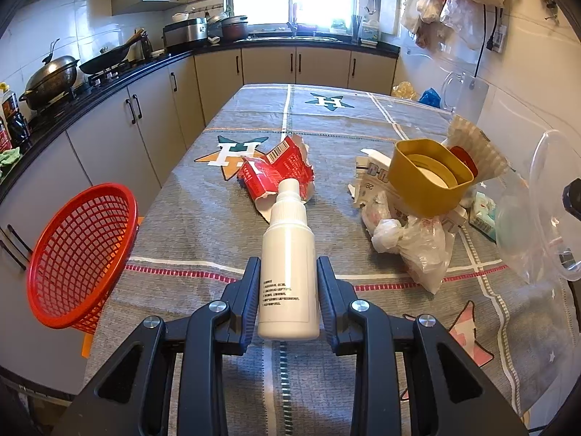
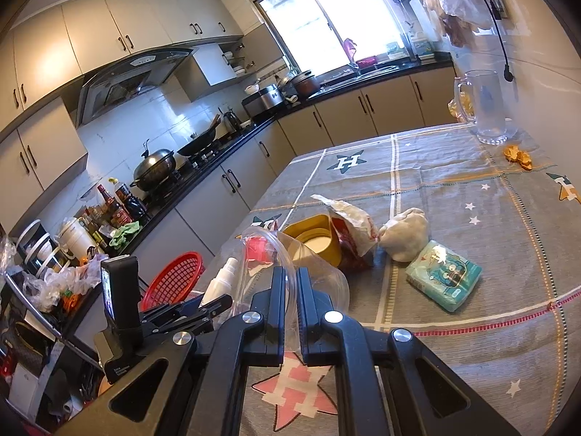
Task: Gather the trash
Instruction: 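Carry the spray bottle and plastic container over the red basket with both tools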
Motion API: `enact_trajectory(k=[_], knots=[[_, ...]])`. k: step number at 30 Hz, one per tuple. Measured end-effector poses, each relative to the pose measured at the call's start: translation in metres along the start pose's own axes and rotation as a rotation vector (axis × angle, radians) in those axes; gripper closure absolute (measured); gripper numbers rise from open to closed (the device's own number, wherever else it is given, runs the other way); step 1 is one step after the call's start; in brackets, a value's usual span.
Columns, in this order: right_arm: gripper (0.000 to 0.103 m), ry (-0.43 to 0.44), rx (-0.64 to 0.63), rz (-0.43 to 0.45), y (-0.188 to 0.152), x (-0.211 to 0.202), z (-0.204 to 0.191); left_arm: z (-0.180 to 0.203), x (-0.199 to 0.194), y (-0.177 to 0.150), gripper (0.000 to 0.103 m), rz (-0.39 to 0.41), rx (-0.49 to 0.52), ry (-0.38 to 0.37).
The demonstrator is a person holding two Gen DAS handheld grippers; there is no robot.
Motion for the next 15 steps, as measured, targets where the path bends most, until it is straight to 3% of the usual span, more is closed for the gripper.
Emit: enact_trajectory(k=[15], knots=[[0.096, 0.023, -0.013, -0.032, -0.005, 0.015, -0.013, -0.013, -0.001, -0.001, 0.074, 0.0, -0.025, 0.011]])
Point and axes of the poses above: each gripper's, at about its wrist camera, not at the fingertips, and x roughly the way its jaws point, z to its right, y to its top, the point moved 10 cm from there along x, roughly the way its jaws point, and after that the axes turned 15 degrees about y, right-handed, at the moved point
